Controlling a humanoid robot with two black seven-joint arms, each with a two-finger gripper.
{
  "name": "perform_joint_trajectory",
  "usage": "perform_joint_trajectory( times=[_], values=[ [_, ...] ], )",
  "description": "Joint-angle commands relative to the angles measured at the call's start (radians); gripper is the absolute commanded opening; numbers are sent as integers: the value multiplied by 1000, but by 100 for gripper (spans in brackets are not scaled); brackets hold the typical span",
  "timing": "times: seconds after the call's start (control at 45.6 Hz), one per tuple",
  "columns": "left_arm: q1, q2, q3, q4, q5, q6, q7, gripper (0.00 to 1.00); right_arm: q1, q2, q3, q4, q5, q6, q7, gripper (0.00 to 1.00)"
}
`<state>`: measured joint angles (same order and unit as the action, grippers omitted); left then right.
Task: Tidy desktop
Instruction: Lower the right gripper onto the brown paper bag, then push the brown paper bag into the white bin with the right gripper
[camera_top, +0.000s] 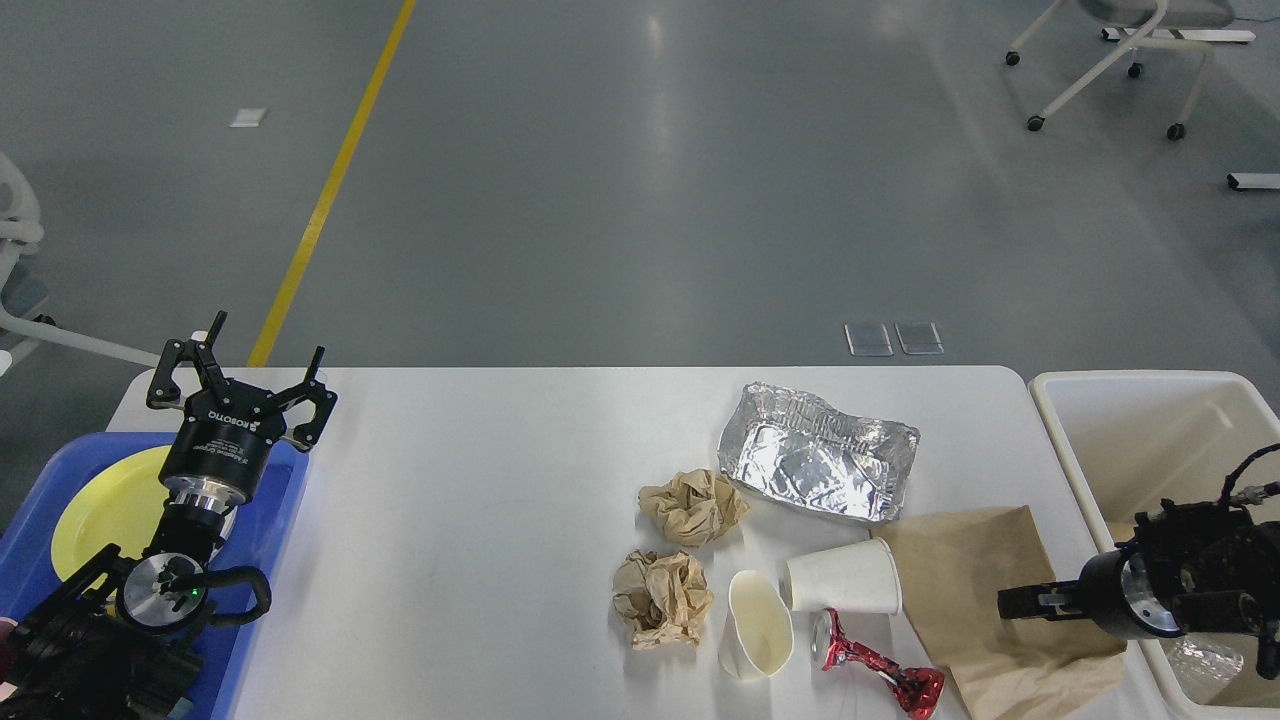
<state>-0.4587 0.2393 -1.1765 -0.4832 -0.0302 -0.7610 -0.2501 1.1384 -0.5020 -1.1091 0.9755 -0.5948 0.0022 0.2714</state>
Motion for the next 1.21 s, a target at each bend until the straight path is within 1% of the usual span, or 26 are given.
perform_joint_trajectory(
  times=[0.0, 0.11, 0.219, 0.285, 0.526, 0.877, 0.943, 1.03, 1.118, 1.184],
  values=[
    [0, 0, 0, 0, 0, 0, 0, 96, 0, -12, -3, 5, 0, 15, -1, 0],
    [0, 0, 0, 0, 0, 0, 0, 96, 0, -10, -11, 18, -8, 25, -11, 0],
    [0, 0, 0, 0, 1, 0, 0, 96, 0, -13, -9, 19, -22, 27, -55, 0],
    [0, 0, 0, 0, 0, 0, 0, 96, 0, -16, -9, 22, -22, 33, -63, 0],
    [0, 0, 0, 0, 0, 0, 0, 96, 3, -50, -9, 45, -22, 41, -64, 0],
    [0, 0, 0, 0, 0, 0, 0, 96, 6, -59, -9, 45, -22, 42, -64, 0],
    [0, 0, 0, 0, 1, 0, 0, 96, 14, -85, -11, 45, -22, 53, -64, 0],
    [0, 0, 0, 0, 0, 0, 0, 96, 64, -136, -12, 45, -19, 110, -61, 0],
    [0, 0, 0, 0, 1, 0, 0, 96, 151, -196, -12, 61, 4, 241, -60, 0],
    [0, 0, 0, 0, 0, 0, 0, 96, 230, -234, -14, 91, 38, 318, -55, 0]
  ],
)
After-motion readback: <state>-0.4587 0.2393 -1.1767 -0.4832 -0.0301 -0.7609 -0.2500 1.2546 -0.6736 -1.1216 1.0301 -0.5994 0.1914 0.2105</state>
